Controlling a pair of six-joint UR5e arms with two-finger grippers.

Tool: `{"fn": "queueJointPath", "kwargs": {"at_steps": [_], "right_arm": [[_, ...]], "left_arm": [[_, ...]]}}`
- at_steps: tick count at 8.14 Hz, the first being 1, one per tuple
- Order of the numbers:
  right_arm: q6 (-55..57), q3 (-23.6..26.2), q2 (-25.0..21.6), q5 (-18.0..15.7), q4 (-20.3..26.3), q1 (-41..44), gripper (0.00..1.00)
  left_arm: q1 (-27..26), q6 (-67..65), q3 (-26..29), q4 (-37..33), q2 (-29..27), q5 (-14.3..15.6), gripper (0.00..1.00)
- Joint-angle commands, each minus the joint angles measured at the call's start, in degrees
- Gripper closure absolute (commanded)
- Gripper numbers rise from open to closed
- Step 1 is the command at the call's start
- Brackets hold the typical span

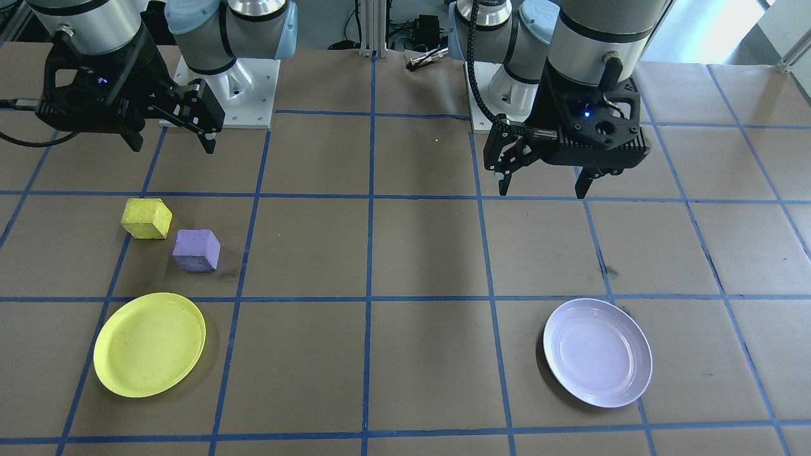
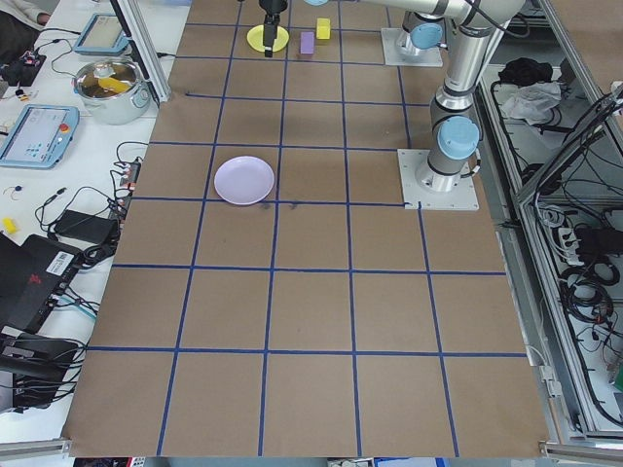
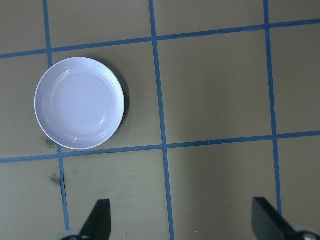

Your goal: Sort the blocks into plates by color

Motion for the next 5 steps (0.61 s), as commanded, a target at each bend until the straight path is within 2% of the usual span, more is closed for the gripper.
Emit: {"fn": "queueJointPath", "kwargs": {"at_steps": [1,3,5], "right_arm": [[-8.5,0.2,3.4,-0.2,-2.7,-3.6,0.0],[-15.2,1.5,3.8,-2.8,-2.4,-8.2,0.0],[-17.9,6.2,3.6,-6.3,-2.9,-12.9,0.0]], "left_arm": [[0.1,-0.1,-0.1,0.2,0.0,-0.1,0.0],[0.0,0.0,-0.2,0.2,0.1,-0.1,0.0],[0.1,-0.1,-0.1,0.2,0.2,-0.1,0.0]]}}
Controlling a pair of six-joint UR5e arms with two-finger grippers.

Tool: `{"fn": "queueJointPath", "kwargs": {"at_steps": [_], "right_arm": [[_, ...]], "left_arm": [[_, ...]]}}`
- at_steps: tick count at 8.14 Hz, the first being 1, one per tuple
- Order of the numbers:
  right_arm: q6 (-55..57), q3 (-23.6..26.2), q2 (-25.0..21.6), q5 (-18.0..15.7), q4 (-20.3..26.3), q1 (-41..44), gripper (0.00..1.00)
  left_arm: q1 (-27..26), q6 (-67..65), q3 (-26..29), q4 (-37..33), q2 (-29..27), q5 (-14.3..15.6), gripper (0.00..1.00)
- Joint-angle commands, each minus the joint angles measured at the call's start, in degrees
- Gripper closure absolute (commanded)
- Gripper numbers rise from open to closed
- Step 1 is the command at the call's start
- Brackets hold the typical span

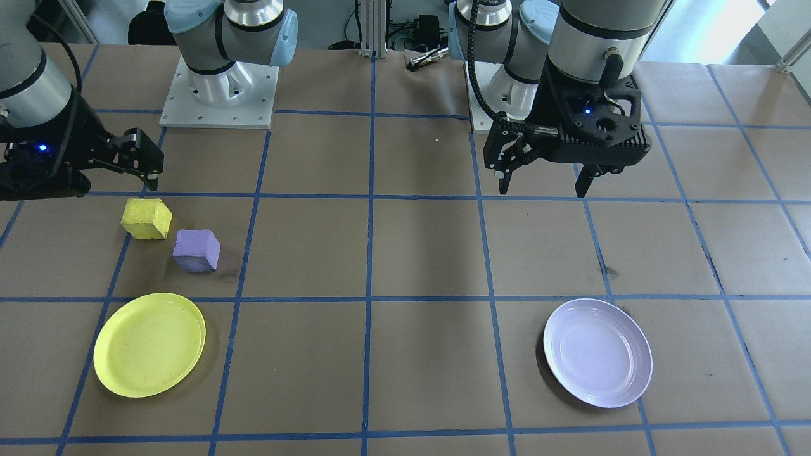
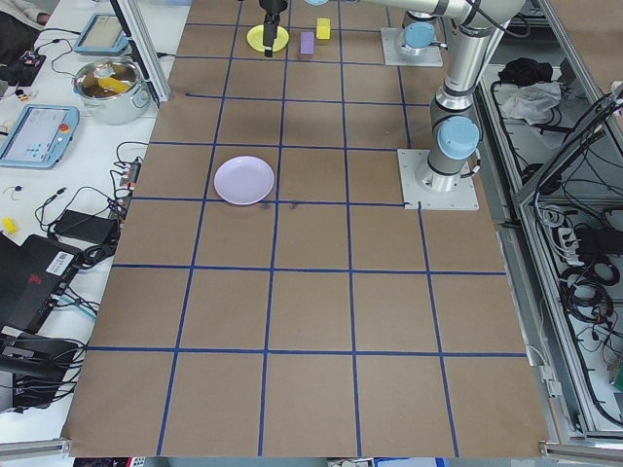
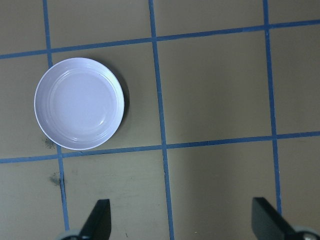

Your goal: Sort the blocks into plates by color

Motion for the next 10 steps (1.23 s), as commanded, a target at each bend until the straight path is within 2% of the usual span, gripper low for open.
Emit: {"fn": "queueJointPath", "kwargs": {"at_steps": [1,3,5,6,8,10], "right_arm": [[-3.7,7.1,-0.4,-3.4,-1.4,-5.9,0.0],[-7.8,14.6,-0.6,-4.9,-7.7,-11.5,0.0],[-8.4,22.9,-0.8,-4.9,-8.1,-14.4,0.0],[-8.2,26.0,-0.1,-5.2,-10.4,-14.6,0.0],[-7.8,26.4,3.2,-5.3,-14.5,-14.7,0.0],[-7.3,26.4,10.3,-5.4,-20.3,-14.7,0.0]], "left_arm": [[0.0,-0.1,0.0,0.5,0.1,0.1,0.0],[0.0,-0.1,0.0,0.6,0.3,0.1,0.0],[0.0,-0.1,0.0,0.6,0.4,0.0,0.0],[0.0,-0.1,0.0,0.6,0.4,0.1,0.0],[0.0,0.0,-0.1,0.7,0.3,0.0,0.0],[0.0,-0.1,-0.6,0.8,0.4,-0.1,0.0]]}}
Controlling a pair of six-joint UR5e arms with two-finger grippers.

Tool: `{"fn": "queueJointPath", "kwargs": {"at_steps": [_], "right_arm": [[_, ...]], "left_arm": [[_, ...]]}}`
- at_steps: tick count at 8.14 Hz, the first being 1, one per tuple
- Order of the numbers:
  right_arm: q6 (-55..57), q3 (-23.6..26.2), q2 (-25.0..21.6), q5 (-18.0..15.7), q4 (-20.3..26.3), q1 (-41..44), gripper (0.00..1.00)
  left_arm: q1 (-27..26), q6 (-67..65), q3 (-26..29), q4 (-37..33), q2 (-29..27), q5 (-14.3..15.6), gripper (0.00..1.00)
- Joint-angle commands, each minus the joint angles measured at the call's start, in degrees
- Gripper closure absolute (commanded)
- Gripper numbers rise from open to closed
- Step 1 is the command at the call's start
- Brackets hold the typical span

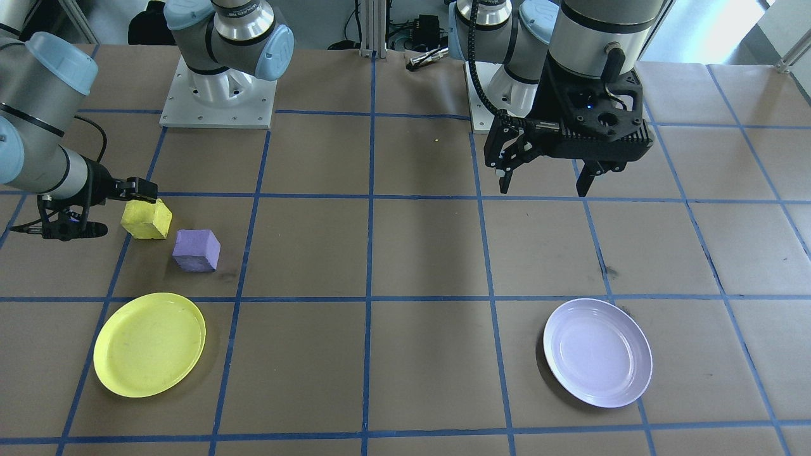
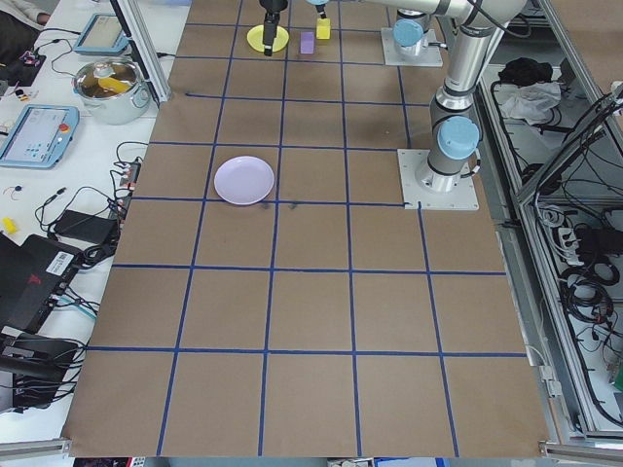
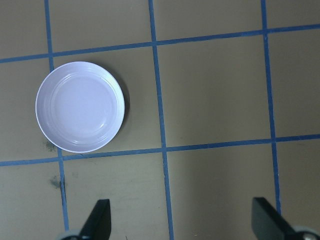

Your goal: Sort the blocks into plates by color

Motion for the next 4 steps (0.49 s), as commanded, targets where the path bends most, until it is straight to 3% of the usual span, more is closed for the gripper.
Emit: {"fn": "queueJointPath", "kwargs": {"at_steps": [1,3,4], "right_arm": [[0.9,0.2,7.8,0.2,-4.9,0.0,0.0],[0.6,0.4,8.4,0.7,-4.6,0.0,0.0],[0.4,0.4,8.4,0.1,-5.0,0.0,0.16]], "left_arm": [[0.0,-0.1,-0.3,0.3,0.1,-0.1,0.0],[-0.1,-0.2,-0.3,1.0,0.1,-0.1,0.0],[-0.1,-0.2,-0.3,1.0,0.1,-0.1,0.0]]}}
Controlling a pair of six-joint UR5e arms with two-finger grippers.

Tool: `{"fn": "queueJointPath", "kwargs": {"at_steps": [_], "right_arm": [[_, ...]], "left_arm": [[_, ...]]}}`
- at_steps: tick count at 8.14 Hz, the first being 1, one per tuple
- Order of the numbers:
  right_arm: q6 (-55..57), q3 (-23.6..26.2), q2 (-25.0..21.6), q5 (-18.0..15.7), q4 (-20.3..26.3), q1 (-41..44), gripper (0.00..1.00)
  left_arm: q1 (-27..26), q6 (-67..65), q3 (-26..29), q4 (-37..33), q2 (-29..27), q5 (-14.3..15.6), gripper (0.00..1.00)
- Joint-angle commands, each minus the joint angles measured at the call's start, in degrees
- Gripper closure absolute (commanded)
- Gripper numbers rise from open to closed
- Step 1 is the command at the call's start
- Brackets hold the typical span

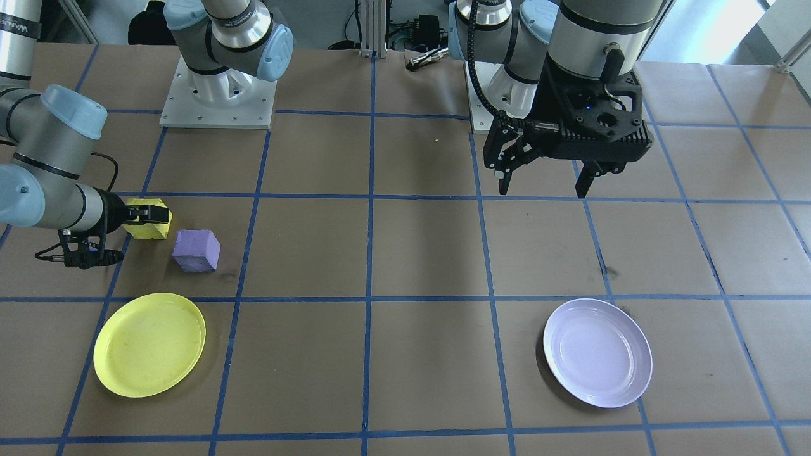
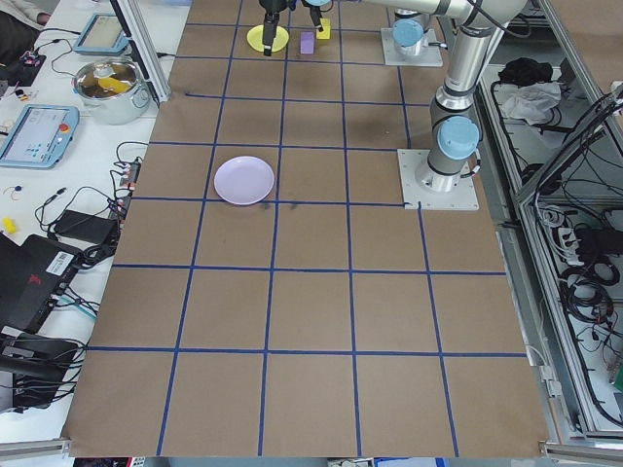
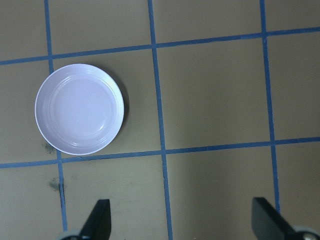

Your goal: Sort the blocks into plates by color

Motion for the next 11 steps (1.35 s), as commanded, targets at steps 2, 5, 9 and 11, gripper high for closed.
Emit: {"fn": "queueJointPath", "kwargs": {"at_steps": [2,5,9,11], "right_arm": [[-0.2,0.1,0.6,-0.5,-0.1,0.0,0.51],[1.0,-0.8,0.4,-0.2,-0.2,0.2,0.52],[2.5,-17.0,2.2,1.9,8.0,1.1,0.48],[3.1,-28.9,8.7,3.7,10.6,4.3,0.46]], "left_arm": [[0.0,-0.1,0.1,0.2,0.0,0.0,0.0],[0.0,0.0,0.0,0.2,0.0,0.0,0.0],[0.0,-0.4,0.1,0.3,0.1,-0.2,0.0],[0.0,-0.1,0.0,0.7,0.0,0.0,0.0]]}}
